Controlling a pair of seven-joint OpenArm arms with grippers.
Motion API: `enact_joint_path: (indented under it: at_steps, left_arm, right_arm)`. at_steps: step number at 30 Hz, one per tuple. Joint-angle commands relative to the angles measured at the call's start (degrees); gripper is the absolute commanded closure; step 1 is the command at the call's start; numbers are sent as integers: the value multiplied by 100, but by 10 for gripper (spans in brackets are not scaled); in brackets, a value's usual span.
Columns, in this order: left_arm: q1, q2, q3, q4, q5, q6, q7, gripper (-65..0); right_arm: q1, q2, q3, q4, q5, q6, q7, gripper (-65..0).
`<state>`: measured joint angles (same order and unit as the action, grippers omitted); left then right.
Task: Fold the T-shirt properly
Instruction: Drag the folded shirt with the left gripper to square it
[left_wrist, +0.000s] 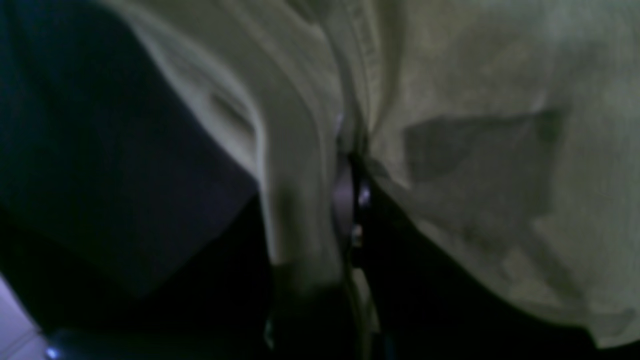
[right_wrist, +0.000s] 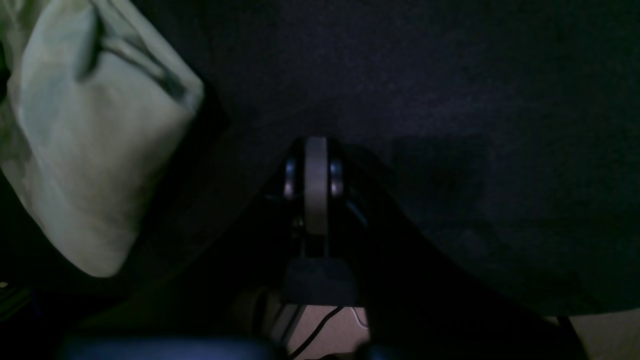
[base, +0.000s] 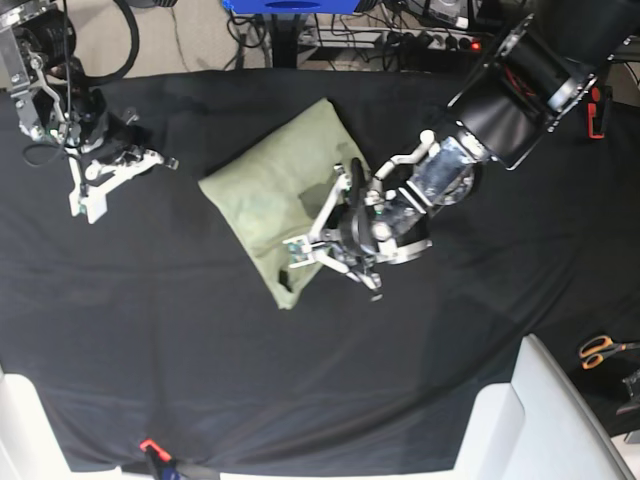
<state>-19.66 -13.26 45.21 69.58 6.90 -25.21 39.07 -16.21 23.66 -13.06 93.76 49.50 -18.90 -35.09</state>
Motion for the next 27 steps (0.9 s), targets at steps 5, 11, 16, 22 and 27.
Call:
enact_joint_path:
  at_steps: [5, 11, 16, 22, 27]
  left_arm:
    - [-175, 293, -16, 35, 695, 64, -606, 0]
    - [-175, 512, 362, -105, 1020, -340, -1001, 0]
    - [-175, 627, 653, -105, 1187, -358, -1037, 0]
    - [-324, 767, 749, -141, 1179, -367, -1045, 0]
    - [-394, 767, 740, -246, 1152, -367, -1045, 0]
  right_arm:
    - [43, 65, 62, 88, 31, 39, 59, 0]
    - [69, 65, 62, 88, 22, 39, 59, 0]
    - [78, 65, 71, 88, 13, 39, 59, 0]
    - [210, 65, 71, -149, 40, 39, 59, 0]
    - [236, 65, 71, -219, 48, 39, 67, 0]
